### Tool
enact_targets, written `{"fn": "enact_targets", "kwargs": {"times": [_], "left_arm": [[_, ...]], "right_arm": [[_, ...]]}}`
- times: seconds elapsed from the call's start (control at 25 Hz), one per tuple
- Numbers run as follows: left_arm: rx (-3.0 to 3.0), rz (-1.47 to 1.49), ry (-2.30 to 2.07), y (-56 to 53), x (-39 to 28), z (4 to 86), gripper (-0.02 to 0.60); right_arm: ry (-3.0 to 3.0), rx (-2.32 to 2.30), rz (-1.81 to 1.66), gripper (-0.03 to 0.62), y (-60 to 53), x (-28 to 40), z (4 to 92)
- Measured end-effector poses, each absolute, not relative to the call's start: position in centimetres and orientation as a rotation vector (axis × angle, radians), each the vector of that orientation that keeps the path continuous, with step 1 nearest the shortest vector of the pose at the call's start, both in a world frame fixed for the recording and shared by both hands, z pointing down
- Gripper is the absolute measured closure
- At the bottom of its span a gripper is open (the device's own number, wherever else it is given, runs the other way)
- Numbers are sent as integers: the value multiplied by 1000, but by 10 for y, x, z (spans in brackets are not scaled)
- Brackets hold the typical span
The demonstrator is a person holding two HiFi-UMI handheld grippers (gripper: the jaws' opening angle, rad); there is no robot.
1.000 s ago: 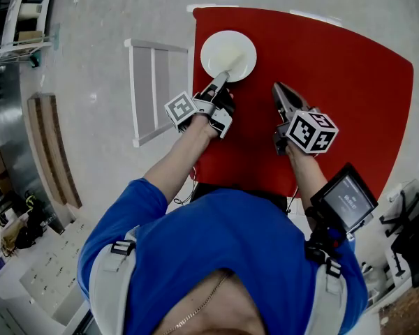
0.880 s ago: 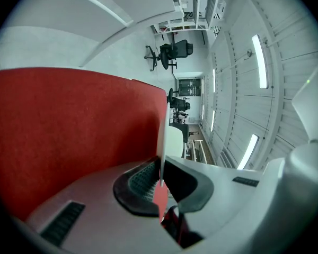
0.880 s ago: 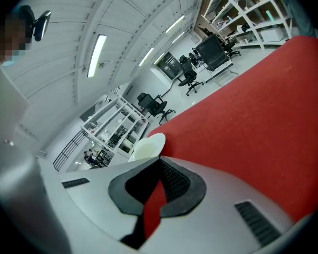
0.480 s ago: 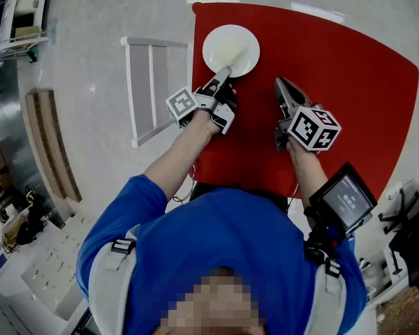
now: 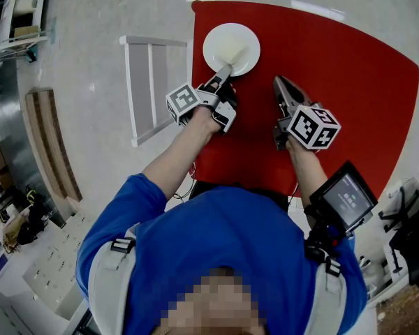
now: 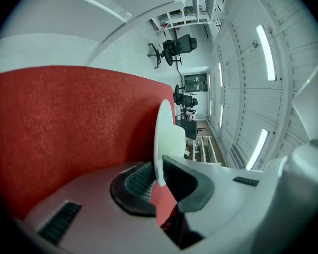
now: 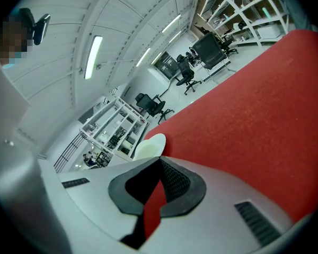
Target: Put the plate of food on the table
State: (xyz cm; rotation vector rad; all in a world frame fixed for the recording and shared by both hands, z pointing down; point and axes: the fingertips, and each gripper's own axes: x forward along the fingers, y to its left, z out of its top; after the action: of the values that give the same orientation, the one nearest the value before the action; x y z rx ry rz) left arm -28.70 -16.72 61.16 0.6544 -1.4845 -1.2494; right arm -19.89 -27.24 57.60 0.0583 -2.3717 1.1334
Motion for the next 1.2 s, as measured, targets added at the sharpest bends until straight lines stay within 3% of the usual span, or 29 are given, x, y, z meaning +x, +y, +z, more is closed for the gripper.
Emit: {"fn": "enact_targets", "kwargs": {"times": [0.36, 0.92, 1.2], "left_arm": [[701, -1127, -1466, -174, -278, 609, 450], [731, -960, -1464, -172, -267, 609, 361], [813, -837, -1436, -177, -259, 603, 284]], "right_arm": [[-2370, 47, 1147, 592, -269, -198, 577], [-2369, 24, 1171, 592, -263, -198, 578], [-2370, 19, 1179, 592, -262, -198, 578]]}}
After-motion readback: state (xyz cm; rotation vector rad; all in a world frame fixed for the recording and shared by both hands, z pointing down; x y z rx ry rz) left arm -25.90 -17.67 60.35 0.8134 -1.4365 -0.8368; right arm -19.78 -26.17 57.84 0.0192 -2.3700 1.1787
